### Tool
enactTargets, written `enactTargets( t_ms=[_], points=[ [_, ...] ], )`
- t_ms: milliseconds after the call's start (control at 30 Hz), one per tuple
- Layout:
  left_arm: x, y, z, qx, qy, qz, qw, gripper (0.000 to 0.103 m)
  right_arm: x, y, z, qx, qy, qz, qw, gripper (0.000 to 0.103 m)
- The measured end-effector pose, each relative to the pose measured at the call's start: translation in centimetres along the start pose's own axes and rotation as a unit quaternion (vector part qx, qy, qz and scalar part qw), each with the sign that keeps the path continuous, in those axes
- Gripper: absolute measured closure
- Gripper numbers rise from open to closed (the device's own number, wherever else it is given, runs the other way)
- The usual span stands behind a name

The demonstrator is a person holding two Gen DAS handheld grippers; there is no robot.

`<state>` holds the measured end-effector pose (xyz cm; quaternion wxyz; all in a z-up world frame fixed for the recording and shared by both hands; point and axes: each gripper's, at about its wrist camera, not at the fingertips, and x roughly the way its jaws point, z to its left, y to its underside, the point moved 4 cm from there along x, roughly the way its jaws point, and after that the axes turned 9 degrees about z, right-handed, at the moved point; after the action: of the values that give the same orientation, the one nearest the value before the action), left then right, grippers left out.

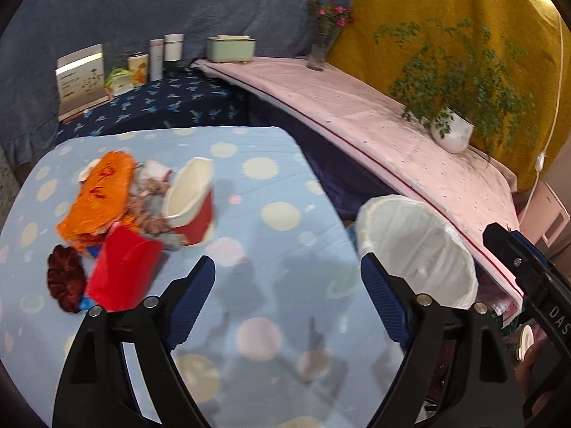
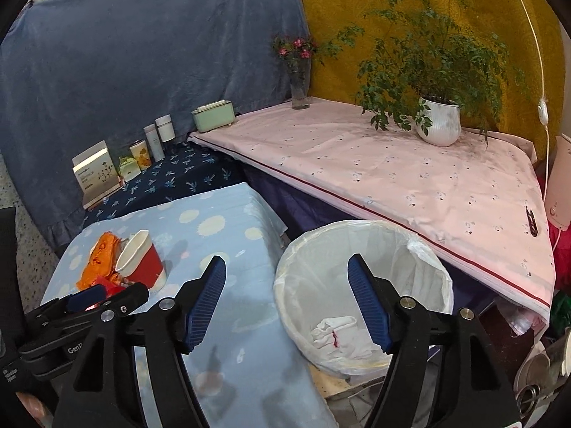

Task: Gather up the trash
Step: 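Move both tools back over the trash pile on the table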

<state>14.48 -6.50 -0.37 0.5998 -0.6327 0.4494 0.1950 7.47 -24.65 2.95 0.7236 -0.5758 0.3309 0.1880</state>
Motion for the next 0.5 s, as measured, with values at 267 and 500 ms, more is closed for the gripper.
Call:
enactTargets(
  t_ms=[267,500],
  points=[
    [-1.0,1.1,5.9,-0.037,-0.031,0.005,0.9988,0.023,0.3,1.0,5.5,-0.032,-0.022,0.011,0.999,0.032],
    [-1.2,2.0,9.9,-0.057,-0.052,0.009,0.997,0.02,1.1,1.7,9.3,-0.05,-0.039,0.023,0.998,0.032]
  ],
)
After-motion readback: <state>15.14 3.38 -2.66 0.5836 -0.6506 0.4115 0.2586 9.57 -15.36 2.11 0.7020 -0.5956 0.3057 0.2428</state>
